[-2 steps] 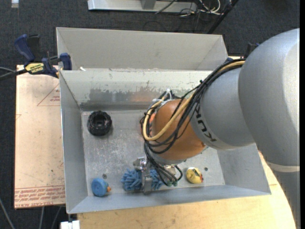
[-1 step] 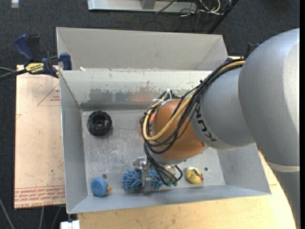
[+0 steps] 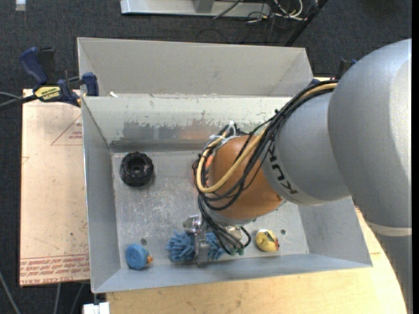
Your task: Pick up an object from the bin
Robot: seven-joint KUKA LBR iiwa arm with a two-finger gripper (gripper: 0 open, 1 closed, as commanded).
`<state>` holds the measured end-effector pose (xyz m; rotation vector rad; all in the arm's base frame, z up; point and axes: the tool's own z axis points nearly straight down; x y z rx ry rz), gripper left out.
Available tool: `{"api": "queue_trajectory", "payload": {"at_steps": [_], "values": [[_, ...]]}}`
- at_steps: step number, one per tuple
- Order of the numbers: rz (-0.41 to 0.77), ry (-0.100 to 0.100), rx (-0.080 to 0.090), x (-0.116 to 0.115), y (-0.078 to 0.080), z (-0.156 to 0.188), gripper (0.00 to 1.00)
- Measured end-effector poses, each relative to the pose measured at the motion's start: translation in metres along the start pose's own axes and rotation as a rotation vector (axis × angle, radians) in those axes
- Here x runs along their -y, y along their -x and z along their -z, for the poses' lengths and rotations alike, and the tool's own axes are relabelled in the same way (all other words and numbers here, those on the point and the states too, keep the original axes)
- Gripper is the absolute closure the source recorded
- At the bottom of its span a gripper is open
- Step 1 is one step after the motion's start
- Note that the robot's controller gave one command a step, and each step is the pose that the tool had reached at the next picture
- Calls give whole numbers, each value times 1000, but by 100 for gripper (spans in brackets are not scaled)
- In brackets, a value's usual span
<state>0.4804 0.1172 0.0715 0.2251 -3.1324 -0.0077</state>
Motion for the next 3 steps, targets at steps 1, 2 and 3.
{"api": "queue_trajectory", "payload": {"at_steps": [1, 2, 3], "values": [[-1, 0, -3, 0, -1, 4, 100], [0, 0, -3, 0, -1, 15, 100], [0, 0, -1, 0, -1, 25, 100]]}}
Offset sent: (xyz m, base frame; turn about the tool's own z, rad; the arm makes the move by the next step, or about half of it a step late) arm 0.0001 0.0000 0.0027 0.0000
